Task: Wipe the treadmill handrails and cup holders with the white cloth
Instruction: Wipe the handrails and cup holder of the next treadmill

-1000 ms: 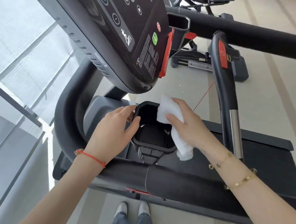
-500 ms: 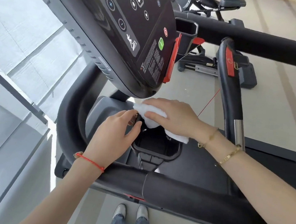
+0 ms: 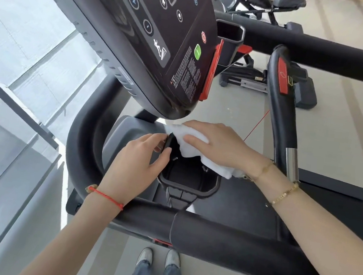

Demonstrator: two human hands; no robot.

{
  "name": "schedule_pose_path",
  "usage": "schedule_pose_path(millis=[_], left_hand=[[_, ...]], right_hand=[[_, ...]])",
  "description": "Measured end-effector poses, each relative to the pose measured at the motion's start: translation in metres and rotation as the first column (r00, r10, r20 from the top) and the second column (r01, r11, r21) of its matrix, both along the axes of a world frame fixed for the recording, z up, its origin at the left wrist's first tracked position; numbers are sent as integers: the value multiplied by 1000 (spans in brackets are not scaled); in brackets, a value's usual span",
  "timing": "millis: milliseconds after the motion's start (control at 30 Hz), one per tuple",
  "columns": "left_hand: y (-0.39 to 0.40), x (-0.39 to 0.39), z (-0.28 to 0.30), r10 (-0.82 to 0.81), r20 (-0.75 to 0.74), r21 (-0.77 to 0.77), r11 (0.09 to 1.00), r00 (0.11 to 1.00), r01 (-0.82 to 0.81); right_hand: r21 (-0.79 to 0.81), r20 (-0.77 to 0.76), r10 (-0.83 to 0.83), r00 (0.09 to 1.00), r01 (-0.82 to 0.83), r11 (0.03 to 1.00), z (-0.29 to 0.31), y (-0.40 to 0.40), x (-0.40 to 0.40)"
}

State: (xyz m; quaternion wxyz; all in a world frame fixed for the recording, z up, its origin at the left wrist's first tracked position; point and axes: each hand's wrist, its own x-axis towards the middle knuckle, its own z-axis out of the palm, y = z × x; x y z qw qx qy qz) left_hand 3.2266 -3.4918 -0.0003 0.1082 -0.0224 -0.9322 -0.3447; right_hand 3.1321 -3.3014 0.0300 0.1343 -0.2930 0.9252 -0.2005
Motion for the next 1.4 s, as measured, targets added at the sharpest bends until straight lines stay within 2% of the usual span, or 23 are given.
schedule_pose_path(millis=[100,233,400,467,667,833,900,933,1000,1067,1133,1200,1267,1400], left_hand=[[0,1,0,-10,-2,9,1000,1000,10],[-1,1,-1,-31,-6,12,999,999,31],[-1,1,0,-61,-1,6,998,998,61],[-1,1,1,-61,-7,5,998,998,61],[-1,1,4,-75,-9,-2,997,997,75],[-1,2,6,-81,5,6,997,997,81],[-1,2,6,-80,9,12,997,997,79],[-1,2,6,-79,12,12,997,997,79],[-1,2,6,-78,15,14,997,997,78],[0,3,7,-77,10,19,997,997,76],[1,3,8,-70,3,24,997,998,70],[1,3,8,-64,5,27,998,998,64],[1,3,9,-66,22,29,997,998,65],[0,4,10,-69,35,30,997,997,68]], right_hand=[[-93,28,-128,991,130,987,-2,6,12],[-282,151,-367,918,396,874,-12,18,57],[-427,383,-466,797,601,676,-18,10,105],[-417,399,-486,778,626,659,-15,7,103],[-294,247,-469,848,527,798,-6,9,53],[-410,320,-499,805,593,693,-25,13,96],[-406,345,-498,796,605,685,-24,14,96],[-379,309,-493,813,580,720,-21,15,87],[-246,154,-425,892,451,858,-13,15,59],[-29,2,-234,972,234,972,-3,10,30],[96,-23,-51,998,53,994,4,1,10],[89,-14,52,999,-50,995,6,-10,0],[67,-36,81,996,-79,995,3,-16,-1],[-16,-84,-64,994,63,998,-5,6,16]])
